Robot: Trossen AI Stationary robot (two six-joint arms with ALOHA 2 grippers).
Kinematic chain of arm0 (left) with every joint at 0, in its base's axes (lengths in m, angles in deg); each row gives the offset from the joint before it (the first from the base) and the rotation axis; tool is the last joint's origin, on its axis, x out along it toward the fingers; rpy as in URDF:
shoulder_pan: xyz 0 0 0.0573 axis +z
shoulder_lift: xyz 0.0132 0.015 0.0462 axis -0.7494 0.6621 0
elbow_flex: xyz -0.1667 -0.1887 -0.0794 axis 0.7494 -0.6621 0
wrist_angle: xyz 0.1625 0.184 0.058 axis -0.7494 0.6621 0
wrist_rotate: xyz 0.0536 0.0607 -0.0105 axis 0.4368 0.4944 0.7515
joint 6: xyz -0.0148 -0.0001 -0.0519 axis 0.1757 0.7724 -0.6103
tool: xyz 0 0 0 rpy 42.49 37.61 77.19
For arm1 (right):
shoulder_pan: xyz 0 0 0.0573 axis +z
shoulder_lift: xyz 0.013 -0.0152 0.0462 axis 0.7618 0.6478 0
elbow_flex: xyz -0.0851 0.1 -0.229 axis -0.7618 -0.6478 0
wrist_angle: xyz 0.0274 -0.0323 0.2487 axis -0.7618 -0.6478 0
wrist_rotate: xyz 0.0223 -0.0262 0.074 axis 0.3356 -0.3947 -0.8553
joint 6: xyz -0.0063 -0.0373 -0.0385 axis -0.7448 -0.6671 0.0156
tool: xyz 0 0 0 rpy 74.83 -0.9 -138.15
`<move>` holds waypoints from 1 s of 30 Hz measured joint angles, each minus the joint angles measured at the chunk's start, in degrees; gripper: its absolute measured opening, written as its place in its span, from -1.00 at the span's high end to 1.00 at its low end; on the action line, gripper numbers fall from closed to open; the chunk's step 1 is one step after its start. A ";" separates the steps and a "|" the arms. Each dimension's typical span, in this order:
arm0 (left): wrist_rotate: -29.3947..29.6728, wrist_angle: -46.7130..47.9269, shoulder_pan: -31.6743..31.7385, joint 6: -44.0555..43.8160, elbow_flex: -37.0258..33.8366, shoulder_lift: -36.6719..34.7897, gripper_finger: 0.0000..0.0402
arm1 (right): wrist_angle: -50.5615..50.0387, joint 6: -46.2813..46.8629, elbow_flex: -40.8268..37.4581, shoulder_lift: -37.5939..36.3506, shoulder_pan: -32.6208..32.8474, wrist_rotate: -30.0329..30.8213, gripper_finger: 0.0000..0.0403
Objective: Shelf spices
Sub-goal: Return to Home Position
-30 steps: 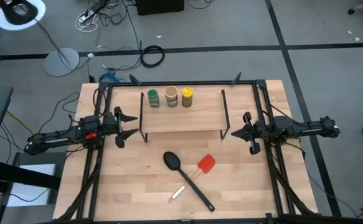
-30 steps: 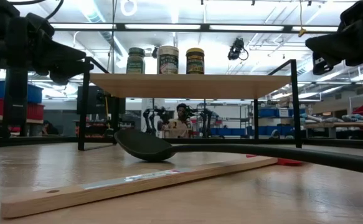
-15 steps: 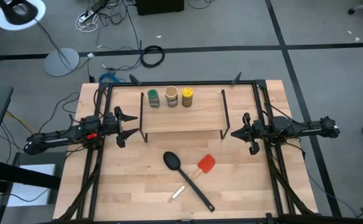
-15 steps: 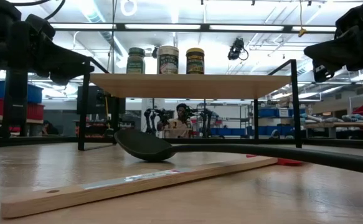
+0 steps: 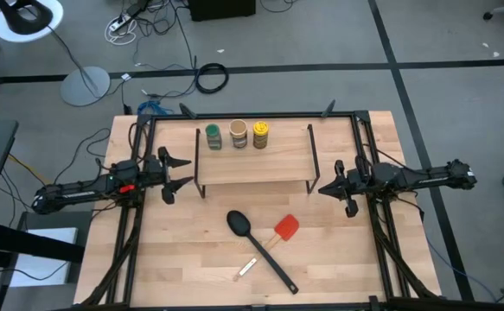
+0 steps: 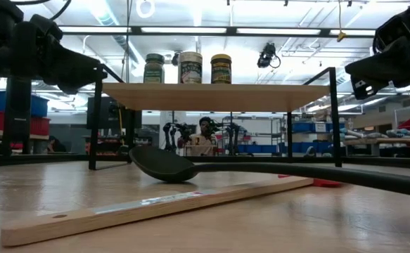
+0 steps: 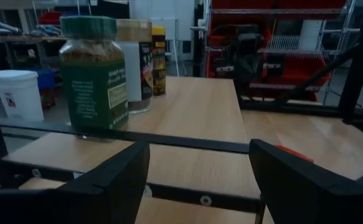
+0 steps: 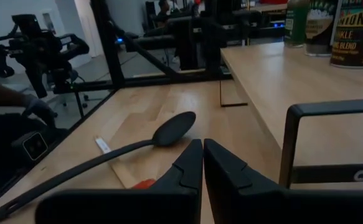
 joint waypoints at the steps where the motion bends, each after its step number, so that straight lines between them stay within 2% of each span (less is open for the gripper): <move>1: 0.00 -0.17 0.00 0.00 0.00 -0.01 -0.39 | -0.01 -0.02 0.00 0.13 0.00 0.01 0.92; 30: -0.48 -0.68 0.00 -0.04 -0.02 0.05 -0.39 | 0.33 -0.11 0.00 0.19 0.00 -0.02 0.92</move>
